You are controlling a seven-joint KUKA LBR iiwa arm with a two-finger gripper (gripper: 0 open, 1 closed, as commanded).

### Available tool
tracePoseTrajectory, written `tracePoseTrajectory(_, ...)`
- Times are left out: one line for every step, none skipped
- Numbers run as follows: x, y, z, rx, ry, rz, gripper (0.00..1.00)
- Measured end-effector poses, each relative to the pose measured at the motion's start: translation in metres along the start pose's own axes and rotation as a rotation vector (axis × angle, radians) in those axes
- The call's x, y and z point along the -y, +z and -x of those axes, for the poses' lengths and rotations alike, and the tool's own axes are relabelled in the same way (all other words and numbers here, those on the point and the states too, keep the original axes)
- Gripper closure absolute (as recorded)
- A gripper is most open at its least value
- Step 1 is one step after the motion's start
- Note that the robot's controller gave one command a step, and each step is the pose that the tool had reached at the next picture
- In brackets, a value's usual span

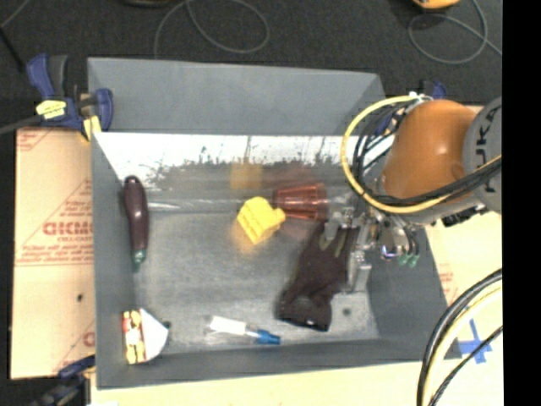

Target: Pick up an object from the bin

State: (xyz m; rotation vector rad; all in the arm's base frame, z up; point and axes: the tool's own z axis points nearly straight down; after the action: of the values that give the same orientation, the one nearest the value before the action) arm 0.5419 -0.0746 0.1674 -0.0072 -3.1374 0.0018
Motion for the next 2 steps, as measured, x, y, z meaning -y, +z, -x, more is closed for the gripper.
tracePoseTrajectory(0.0,-0.004,0.002,0.008,-0.002,-0.001,0.0)
tracePoseTrajectory(-0.004,0.023,0.006,0.013,-0.103,-0.003,0.0)
